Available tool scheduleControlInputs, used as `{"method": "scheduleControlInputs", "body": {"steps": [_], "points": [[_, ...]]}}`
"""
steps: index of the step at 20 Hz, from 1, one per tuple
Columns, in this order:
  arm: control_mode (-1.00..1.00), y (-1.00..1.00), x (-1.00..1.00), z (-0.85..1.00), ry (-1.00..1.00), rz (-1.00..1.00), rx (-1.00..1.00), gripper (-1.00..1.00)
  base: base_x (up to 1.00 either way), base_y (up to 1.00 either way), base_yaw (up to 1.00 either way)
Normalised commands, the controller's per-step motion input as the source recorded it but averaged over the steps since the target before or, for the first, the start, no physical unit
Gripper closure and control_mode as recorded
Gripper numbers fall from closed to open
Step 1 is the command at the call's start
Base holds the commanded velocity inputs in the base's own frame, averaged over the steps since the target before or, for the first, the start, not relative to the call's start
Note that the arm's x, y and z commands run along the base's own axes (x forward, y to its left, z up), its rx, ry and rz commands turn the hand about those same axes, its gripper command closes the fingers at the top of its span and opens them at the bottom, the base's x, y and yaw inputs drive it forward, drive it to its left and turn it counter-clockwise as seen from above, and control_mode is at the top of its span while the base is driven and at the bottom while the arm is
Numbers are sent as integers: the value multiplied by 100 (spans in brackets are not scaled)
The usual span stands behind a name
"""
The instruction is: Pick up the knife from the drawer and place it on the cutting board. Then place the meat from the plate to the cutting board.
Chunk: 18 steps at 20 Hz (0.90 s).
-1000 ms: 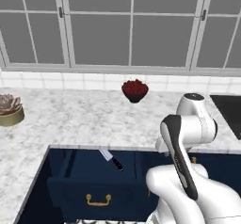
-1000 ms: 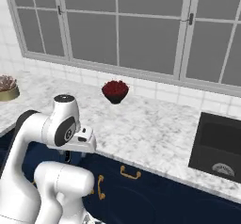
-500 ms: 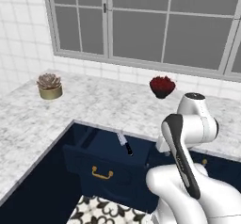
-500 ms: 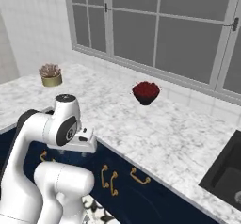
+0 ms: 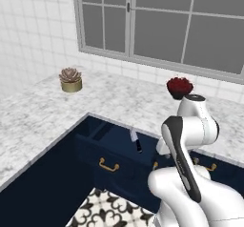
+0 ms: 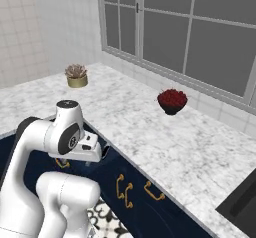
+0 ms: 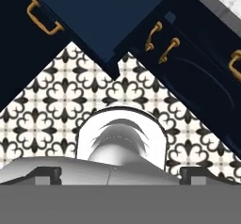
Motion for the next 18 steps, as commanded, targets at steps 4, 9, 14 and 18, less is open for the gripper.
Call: {"method": "scheduleControlInputs", "body": {"steps": [4, 9, 14, 18], "points": [[100, 0, 0, 0, 0, 0, 0, -100, -14, -57, 25], [-100, 28, 14, -22, -3, 1, -1, -100, 0, 0, 2], [-100, 100, 97, -26, 0, -17, 0, -100, 0, 0, 0], [-100, 93, 100, -8, 3, -23, 0, -100, 0, 0, 0]]}}
